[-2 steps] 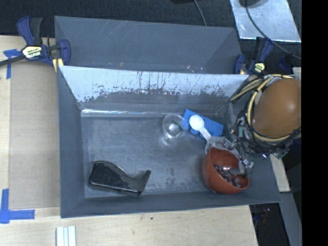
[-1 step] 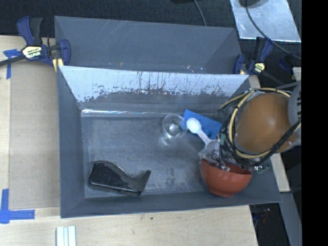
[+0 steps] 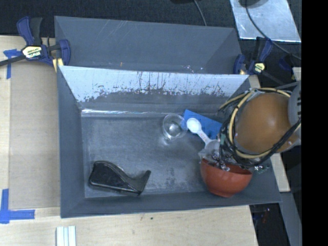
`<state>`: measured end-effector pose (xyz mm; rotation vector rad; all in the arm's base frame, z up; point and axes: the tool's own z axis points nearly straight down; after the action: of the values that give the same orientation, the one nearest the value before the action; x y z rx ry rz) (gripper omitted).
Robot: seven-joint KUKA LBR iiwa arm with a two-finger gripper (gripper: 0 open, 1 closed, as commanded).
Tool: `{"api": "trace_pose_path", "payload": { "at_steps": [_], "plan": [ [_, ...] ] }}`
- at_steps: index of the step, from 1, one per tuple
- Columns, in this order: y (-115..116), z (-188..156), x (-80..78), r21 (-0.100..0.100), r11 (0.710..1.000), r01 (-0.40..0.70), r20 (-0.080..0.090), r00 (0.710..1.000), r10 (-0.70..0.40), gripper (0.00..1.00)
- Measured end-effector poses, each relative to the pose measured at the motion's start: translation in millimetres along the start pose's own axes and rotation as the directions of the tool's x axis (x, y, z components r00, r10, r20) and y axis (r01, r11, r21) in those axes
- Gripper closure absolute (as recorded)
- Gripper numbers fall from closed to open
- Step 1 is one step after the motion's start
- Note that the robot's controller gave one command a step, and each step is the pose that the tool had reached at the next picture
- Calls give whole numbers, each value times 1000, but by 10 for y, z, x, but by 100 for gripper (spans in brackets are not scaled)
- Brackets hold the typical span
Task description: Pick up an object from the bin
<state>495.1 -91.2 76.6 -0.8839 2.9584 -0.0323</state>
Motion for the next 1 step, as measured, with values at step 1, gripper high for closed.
{"api": "trace_pose_path", "payload": {
  "at_steps": [1],
  "plan": [
    [-3, -240, -11, -1, 1000, -1, -1, 1000, 1, 100]
  ]
}}
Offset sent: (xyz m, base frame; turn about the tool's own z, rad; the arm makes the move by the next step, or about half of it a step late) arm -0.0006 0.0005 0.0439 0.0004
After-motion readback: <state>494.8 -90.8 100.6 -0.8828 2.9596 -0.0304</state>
